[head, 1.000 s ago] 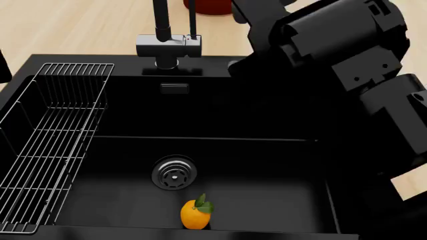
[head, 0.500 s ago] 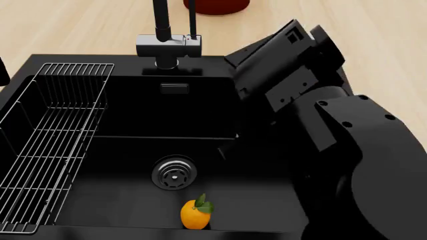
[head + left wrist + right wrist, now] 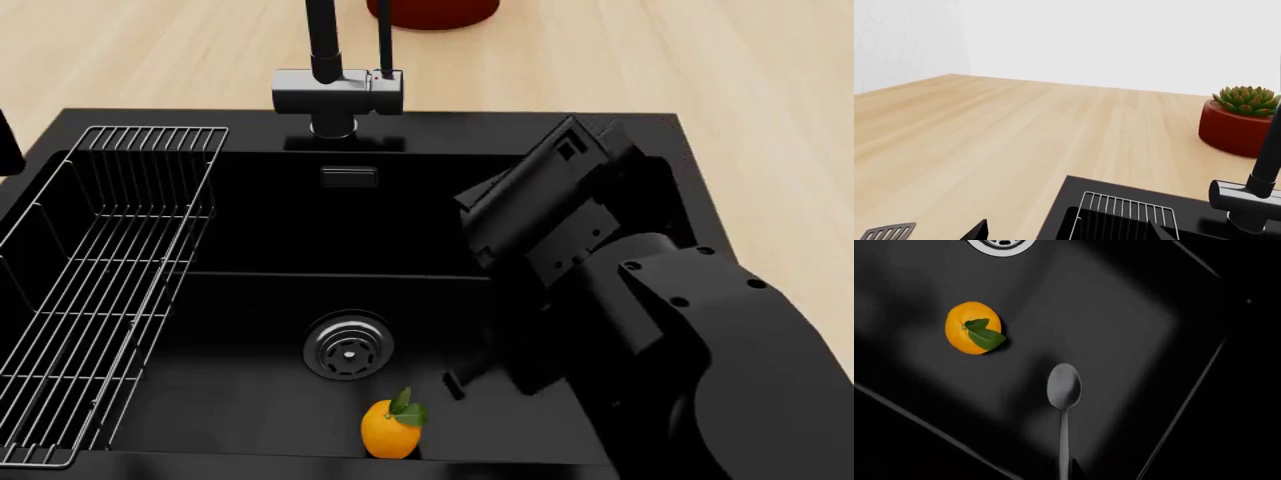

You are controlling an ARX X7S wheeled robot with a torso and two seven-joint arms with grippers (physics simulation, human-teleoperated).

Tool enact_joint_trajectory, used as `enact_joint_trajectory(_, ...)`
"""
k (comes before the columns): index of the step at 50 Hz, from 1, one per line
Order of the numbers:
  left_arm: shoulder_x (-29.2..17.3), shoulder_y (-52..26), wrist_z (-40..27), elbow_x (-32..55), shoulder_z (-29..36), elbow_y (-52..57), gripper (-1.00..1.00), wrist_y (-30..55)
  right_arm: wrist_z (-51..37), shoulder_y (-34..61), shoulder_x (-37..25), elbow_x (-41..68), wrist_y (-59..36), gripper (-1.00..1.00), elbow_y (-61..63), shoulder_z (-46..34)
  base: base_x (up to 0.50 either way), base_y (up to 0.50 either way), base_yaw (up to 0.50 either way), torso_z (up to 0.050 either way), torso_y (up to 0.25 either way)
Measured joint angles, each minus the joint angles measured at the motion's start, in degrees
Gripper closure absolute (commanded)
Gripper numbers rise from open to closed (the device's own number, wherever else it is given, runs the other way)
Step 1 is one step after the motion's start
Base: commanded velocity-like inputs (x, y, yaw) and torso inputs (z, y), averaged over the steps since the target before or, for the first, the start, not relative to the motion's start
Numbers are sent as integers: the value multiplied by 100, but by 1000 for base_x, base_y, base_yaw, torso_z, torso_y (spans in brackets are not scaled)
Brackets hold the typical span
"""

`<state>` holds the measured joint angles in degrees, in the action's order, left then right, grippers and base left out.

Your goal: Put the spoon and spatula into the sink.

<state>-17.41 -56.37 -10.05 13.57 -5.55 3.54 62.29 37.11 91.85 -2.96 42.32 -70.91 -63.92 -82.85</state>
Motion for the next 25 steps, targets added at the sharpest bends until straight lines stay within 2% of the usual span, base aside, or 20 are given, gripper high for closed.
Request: enact_joint_trajectory(25, -3, 4, -29, 45, 9, -22, -100, -20, -72, -116, -136, -38, -156, 100, 310, -90, 0, 0, 0, 0, 0)
